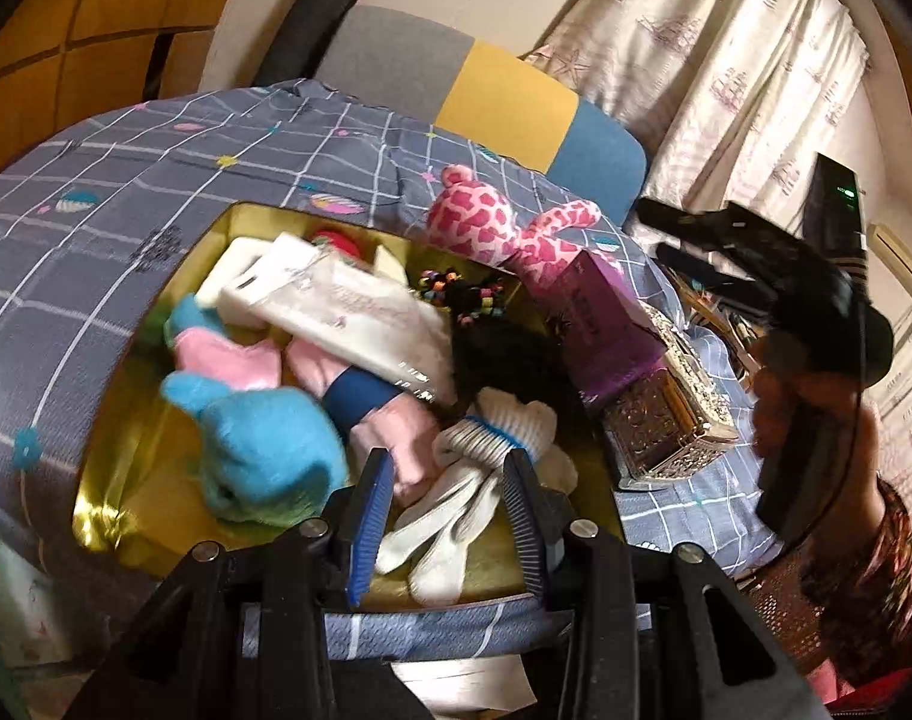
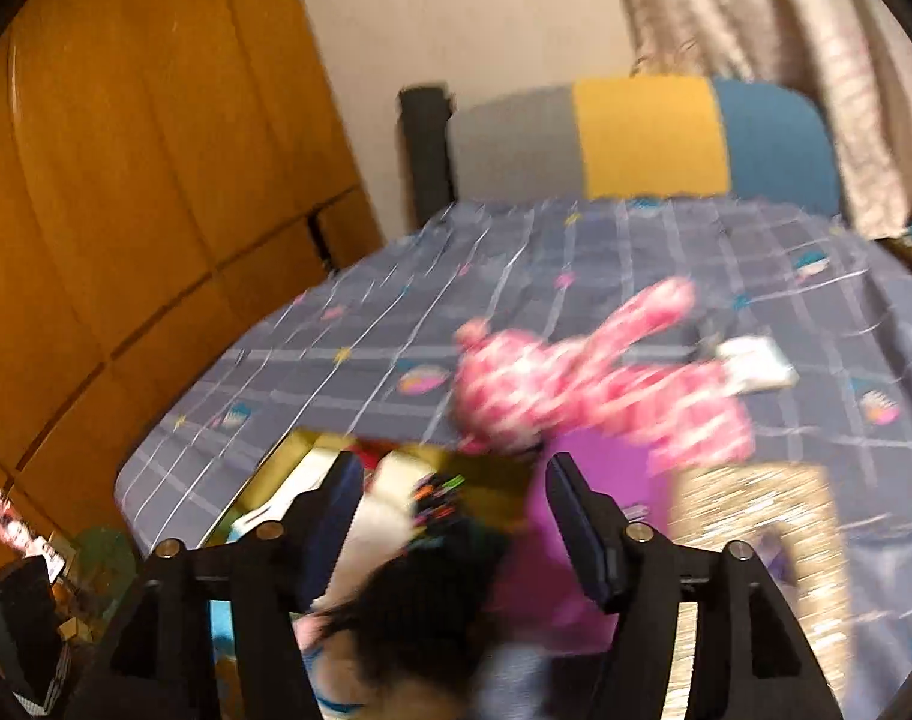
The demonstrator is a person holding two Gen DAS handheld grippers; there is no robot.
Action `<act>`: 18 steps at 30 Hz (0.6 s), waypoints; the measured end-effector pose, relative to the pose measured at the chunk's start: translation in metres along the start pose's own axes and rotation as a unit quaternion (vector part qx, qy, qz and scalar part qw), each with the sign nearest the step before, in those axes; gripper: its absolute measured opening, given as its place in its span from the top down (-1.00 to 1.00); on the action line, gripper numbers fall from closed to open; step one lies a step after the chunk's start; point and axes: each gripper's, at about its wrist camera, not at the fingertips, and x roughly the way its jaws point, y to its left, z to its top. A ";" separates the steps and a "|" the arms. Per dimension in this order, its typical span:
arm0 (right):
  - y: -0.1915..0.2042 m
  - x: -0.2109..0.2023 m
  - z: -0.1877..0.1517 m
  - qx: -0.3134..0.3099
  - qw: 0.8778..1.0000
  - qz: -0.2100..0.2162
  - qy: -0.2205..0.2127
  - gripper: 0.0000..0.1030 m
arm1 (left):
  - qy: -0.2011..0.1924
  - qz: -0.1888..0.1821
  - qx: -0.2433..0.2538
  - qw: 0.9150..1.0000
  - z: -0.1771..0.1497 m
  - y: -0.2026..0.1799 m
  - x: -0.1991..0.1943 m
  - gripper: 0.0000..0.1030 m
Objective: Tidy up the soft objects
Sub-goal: 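Grasp the white cleaning-wipes packet on the bed with the right tool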
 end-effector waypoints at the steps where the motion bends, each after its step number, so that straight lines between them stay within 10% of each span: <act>1: -0.014 -0.011 0.006 0.004 1.000 -0.011 -0.012 -0.38 | 0.000 0.000 0.002 1.000 0.001 -0.002 0.002 0.26; 11: -0.169 -0.031 0.055 0.043 0.985 -0.166 0.004 -0.43 | 0.019 0.010 0.005 1.000 0.008 -0.015 0.028 0.26; 18: -0.241 0.024 0.073 0.064 0.981 -0.166 0.075 -0.56 | 0.022 0.032 0.033 0.999 0.017 -0.031 0.036 0.26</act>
